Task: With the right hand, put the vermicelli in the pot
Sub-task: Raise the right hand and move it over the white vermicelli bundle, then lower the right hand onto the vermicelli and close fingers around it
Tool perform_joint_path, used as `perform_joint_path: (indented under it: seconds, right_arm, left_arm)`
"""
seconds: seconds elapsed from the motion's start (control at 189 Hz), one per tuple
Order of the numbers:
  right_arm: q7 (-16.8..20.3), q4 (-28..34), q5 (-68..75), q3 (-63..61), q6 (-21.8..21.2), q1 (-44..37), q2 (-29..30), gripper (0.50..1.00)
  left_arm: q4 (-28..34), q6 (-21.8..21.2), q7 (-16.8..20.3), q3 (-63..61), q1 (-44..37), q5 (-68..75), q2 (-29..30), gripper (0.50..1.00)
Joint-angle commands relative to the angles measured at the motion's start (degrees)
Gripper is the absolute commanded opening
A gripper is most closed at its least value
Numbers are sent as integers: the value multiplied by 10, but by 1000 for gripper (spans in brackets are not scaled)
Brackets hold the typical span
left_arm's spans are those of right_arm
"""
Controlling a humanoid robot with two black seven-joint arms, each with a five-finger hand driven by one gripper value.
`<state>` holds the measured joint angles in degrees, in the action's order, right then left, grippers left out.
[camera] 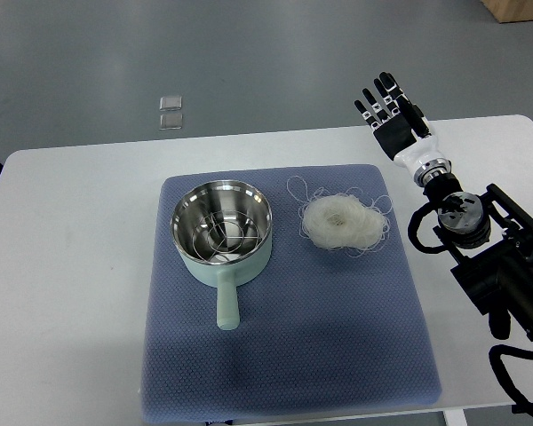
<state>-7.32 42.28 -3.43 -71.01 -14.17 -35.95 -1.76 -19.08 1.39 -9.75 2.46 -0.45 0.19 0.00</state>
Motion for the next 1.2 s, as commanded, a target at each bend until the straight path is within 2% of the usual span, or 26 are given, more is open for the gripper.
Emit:
perform_joint_path:
  seconds: [0.0,0.28,0.507,0.581,0.682,0.735,0.83,0.941,1.041,1.195]
  right_arm:
    - [0,-1,0,0,0,0,0,981]
    - [6,1,-34,76,2,-45,-25,981]
    - [8,4,-279,241,-14,-163,-102,979]
    - [18,8,-396,326,-47,-218,-138,979]
    - [78,24,-555,474,-127,-325,-190,981]
    - [92,35,-598,551,-163,-385,-208,979]
    - [104,55,-608,687,-202,-499,-233,979]
    - [127,98,-611,811,-208,-584,-236,981]
    - [140,135,-604,854,-207,-607,-234,981]
    - [144,141,-560,853,-199,-592,-236,981]
  left_arm:
    - [-1,0,-1,0,0,0,0,1000]
    - [3,0,-1,0,0,0,0,1000]
    - [1,0,0,0,0,0,0,1000]
    - [0,1,0,0,0,0,0,1000]
    - [0,1,0,0,0,0,0,1000]
    - [0,1,1,0,0,1,0,1000]
    - [-1,1,1,0,0,2,0,1000]
    - [-5,2,2,-1,1,2,0,1000]
    - [-12,2,2,0,2,2,0,1000]
    - [-16,2,2,1,2,2,0,1000]
